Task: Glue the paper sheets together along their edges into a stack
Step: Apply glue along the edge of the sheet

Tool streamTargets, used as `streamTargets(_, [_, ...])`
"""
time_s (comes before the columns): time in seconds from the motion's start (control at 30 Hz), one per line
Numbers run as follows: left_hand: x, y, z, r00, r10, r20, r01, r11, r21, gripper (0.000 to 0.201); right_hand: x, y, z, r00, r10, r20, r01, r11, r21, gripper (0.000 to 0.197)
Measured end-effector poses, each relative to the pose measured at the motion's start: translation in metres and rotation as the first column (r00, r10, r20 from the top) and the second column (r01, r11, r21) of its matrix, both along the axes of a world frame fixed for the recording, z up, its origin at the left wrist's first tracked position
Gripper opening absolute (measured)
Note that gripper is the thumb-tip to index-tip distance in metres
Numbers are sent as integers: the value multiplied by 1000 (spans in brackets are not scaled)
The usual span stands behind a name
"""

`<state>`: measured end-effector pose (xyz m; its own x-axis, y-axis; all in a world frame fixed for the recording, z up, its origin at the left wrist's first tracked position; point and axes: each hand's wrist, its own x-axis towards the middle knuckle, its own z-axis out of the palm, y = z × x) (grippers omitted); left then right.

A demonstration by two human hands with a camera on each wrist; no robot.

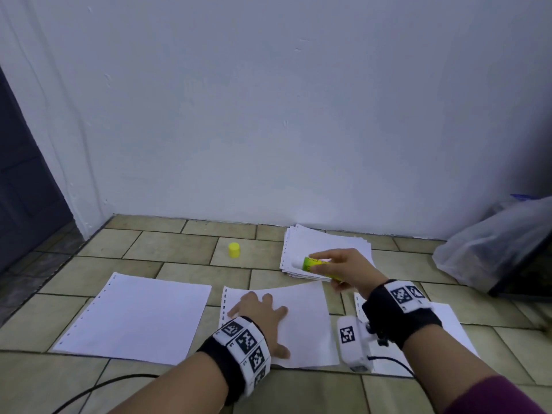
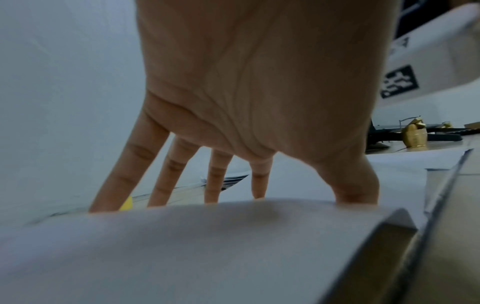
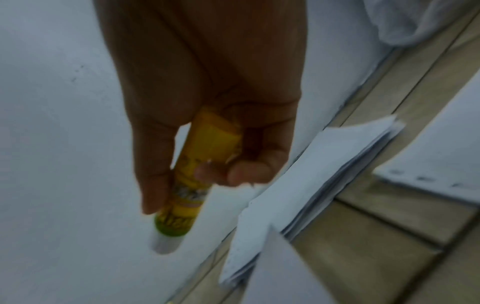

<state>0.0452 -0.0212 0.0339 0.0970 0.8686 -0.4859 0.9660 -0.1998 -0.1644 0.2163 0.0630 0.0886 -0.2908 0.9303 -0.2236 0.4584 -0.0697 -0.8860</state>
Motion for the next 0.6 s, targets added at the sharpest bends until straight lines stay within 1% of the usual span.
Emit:
streamTargets(0.1, [5, 0, 3, 1000, -5, 0, 5, 1000, 15, 85, 18, -2, -13, 977, -200, 68, 191, 974, 121, 30])
streamTargets(0.17, [5, 1, 2, 999, -20, 36, 18, 999, 33, 86, 24, -5, -19, 959, -272, 79, 254, 949, 187, 34])
streamTargets(0.27, [3, 0, -4, 980, -30, 198, 19, 998, 60, 87, 25, -9, -25, 955, -289, 62, 268, 935, 231, 32])
streamTargets(0.33, [0, 0, -9, 958, -42, 285, 24, 997, 67, 86, 24, -9, -30, 956, -276, 100, 243, 935, 258, 31])
streamTargets(0.4, [-2, 2, -13, 941, -50, 335, 31, 998, 62, 85, 20, -9, -34, 953, -265, 144, 218, 935, 278, 29])
streamTargets(0.47, [-4, 4, -13, 940, -67, 336, 53, 997, 51, 85, 16, -8, -36, 950, -262, 171, 200, 929, 312, 31])
streamTargets(0.53, [-4, 6, -13, 950, -80, 302, 72, 997, 38, 82, 10, -9, -34, 945, -268, 189, 182, 907, 379, 30])
streamTargets(0.6, [-4, 7, -13, 958, -84, 274, 78, 996, 31, 80, 4, -10, -31, 950, -269, 157, 181, 886, 426, 28])
